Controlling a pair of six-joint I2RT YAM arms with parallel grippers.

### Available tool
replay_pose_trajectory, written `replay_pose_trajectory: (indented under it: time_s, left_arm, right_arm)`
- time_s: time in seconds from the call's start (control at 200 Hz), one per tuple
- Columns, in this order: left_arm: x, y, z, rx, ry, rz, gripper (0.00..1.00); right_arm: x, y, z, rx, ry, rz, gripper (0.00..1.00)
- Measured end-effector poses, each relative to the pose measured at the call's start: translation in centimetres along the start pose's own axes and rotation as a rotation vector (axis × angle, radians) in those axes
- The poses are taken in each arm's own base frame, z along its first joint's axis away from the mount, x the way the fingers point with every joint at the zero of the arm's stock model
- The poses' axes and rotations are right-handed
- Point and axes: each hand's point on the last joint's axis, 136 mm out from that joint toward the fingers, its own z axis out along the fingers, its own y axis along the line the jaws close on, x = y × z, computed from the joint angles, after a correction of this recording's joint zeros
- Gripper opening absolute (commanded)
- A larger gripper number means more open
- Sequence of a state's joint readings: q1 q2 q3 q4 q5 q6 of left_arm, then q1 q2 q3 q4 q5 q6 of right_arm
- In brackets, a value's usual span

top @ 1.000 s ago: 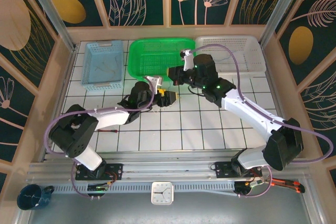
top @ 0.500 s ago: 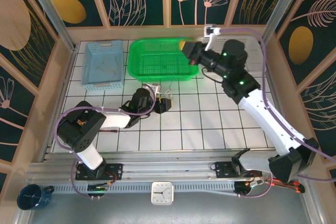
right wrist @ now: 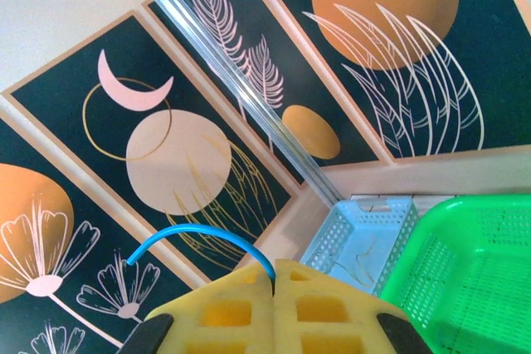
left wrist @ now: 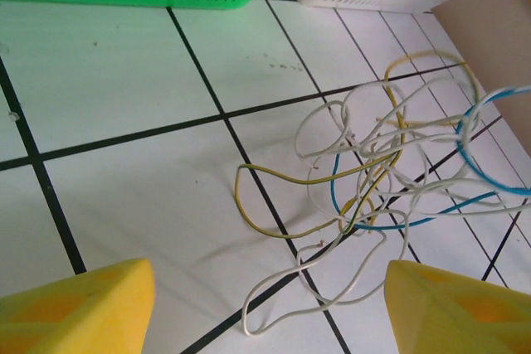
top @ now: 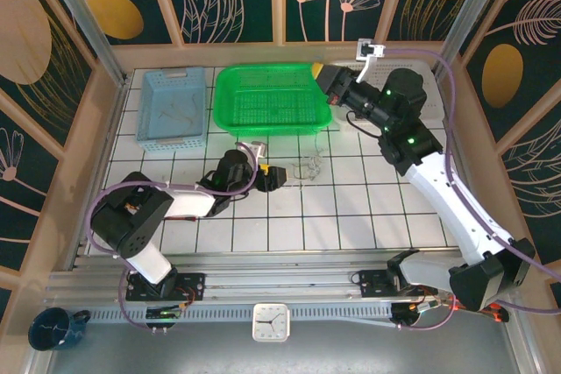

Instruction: Untangle the cables

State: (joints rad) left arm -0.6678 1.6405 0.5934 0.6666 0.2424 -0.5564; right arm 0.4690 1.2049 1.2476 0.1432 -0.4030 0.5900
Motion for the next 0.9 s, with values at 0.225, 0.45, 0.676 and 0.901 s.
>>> replay_pose_trajectory:
  time_s: [0.225,0.45,0.676,0.901]
  left_arm:
    - [-2.3,-2.4,-1.1,0.066,-0.050,0.069,0.81]
    - [-5.0,-6.4,-0.7,0.170,-0.065,0.194,0.83]
    - [-7.1,-9.6,0.6,0.242,-0.091,0.263,0.71]
    - [-6.0,-8.7,1.8,0.231,-0.056,0.248,0.41]
  right_arm:
    - [1.0,-0.2,0.1,-0.006,0.027,0.013,0.00]
    - [2.1,1.1,0.6,-0.042,0.056,0.017,0.00]
    - [3.4,3.6,1.8,-0.102,0.095,0.020,0.00]
    - [2.0,6.1,2.5,-0.155,0.082,0.008,0.00]
